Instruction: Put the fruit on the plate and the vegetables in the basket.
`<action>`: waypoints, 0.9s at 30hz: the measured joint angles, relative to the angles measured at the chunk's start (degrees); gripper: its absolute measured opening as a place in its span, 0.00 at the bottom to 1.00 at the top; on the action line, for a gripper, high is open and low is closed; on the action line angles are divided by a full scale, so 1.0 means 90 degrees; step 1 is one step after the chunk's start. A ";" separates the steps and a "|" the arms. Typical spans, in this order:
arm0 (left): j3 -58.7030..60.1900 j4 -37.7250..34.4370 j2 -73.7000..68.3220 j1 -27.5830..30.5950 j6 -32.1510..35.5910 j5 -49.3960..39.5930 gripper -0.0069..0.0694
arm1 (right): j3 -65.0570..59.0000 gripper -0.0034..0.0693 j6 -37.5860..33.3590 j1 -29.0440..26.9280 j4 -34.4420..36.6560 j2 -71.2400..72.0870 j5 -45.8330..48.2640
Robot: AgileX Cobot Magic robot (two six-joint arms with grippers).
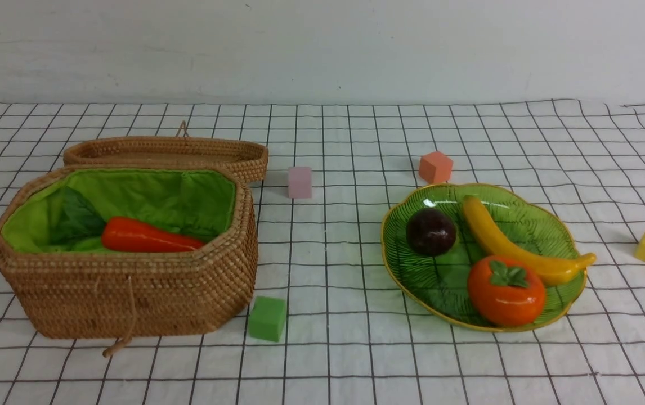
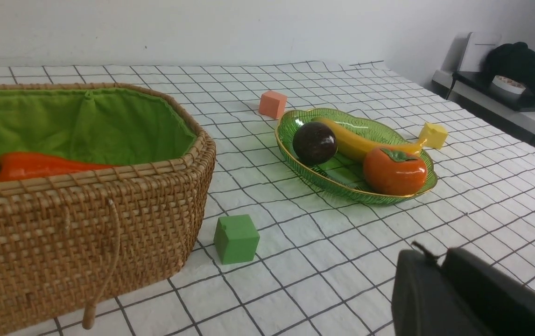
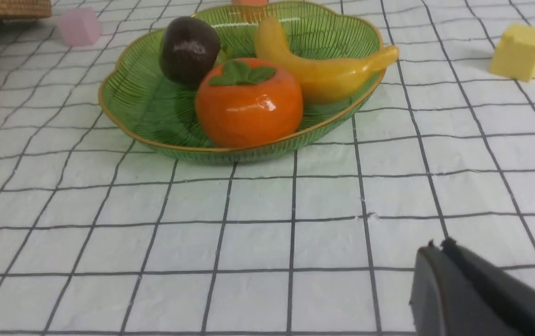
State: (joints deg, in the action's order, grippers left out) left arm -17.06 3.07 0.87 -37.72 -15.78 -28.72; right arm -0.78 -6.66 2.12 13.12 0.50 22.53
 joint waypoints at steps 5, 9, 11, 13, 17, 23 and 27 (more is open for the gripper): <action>0.0000 0.0006 0.0000 0.0000 0.0000 -0.0072 0.17 | 0.0000 0.04 0.0149 -0.0005 0.0000 0.0006 0.0000; 0.0000 0.0006 0.0000 0.0000 0.0000 -0.0087 0.18 | 0.0000 0.04 0.0156 -0.0005 0.0000 0.0006 0.0000; 0.0000 0.0006 0.0000 0.0000 0.0000 -0.0087 0.19 | 0.0000 0.04 0.0156 -0.0005 0.0000 0.0006 0.0000; 0.0000 0.0006 0.0000 0.0000 0.0000 -0.0094 0.19 | 0.0000 0.04 0.0156 -0.0005 0.0000 0.0006 0.0000; 0.0000 0.0006 0.0000 0.0000 0.0000 -0.0094 0.19 | 0.0000 0.04 0.0156 -0.0005 0.0000 0.0006 0.0000; 0.0070 0.0014 0.0000 0.0000 0.0000 -0.0022 0.19 | 0.0000 0.05 0.0156 -0.0005 0.0000 0.0006 0.0000; 0.0318 0.0220 0.0000 0.0457 0.0054 0.0246 0.18 | 0.0000 0.05 0.0156 -0.0005 0.0000 0.0006 0.0000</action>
State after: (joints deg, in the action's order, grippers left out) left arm -14.20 5.05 0.87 -33.60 -15.29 -26.51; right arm -0.78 -5.25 2.07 13.12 0.55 22.53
